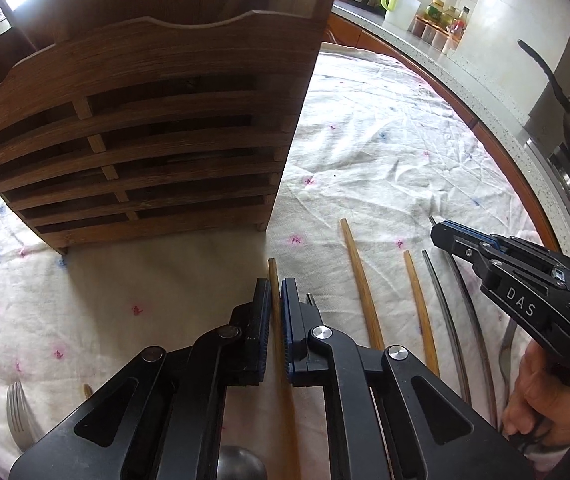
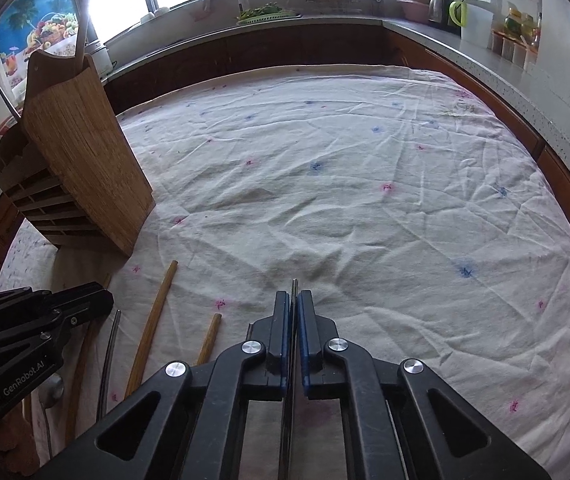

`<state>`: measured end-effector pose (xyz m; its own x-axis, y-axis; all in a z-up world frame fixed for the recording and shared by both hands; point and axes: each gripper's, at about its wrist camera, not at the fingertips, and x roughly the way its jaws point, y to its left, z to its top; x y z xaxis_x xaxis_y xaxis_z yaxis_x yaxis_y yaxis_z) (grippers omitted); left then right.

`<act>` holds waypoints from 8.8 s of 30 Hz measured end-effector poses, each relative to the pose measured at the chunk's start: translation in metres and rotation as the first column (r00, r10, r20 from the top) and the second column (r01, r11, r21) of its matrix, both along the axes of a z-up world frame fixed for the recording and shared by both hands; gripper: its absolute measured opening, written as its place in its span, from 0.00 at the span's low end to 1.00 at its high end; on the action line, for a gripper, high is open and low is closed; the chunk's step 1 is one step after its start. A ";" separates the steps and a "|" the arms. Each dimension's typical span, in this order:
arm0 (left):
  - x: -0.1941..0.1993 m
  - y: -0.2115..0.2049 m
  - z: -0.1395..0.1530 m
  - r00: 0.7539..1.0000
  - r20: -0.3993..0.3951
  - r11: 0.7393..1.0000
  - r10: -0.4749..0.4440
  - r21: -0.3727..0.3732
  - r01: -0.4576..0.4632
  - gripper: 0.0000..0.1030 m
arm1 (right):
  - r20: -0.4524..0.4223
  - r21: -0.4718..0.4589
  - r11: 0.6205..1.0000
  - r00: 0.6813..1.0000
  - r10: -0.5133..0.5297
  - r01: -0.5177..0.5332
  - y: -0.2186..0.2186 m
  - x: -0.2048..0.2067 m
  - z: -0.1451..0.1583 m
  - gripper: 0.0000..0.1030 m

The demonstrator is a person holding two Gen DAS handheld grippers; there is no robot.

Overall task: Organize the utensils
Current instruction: 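Lift the chopsticks and lower them into the wooden caddy with both grippers, then open both grippers to release the chopsticks and withdraw from the caddy, then lower the left gripper onto a wooden chopstick while the right gripper closes on another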

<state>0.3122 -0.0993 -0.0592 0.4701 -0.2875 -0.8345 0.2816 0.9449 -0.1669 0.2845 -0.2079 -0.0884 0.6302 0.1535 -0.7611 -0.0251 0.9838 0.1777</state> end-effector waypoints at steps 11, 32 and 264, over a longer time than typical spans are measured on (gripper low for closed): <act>-0.049 0.044 0.055 0.996 0.090 0.986 0.020 -0.164 -0.005 0.04 | 0.152 0.069 0.997 0.988 0.019 -0.030 0.002 -0.047 0.062 0.04; -0.123 0.096 0.137 0.960 0.273 0.951 0.068 -0.310 0.021 0.04 | 0.370 0.080 0.997 0.929 -0.011 -0.020 -0.003 -0.140 0.146 0.04; -0.061 0.107 0.002 0.985 0.032 0.985 0.168 -0.035 -0.167 0.05 | 0.027 0.093 0.994 0.998 0.054 -0.056 0.040 -0.036 0.011 0.05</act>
<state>0.2514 0.0073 -0.0577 0.5422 -0.2284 -0.8086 0.1263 0.9736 -0.1904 0.2481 -0.1684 -0.0777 0.6369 0.2587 -0.7262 -0.0843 0.9597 0.2680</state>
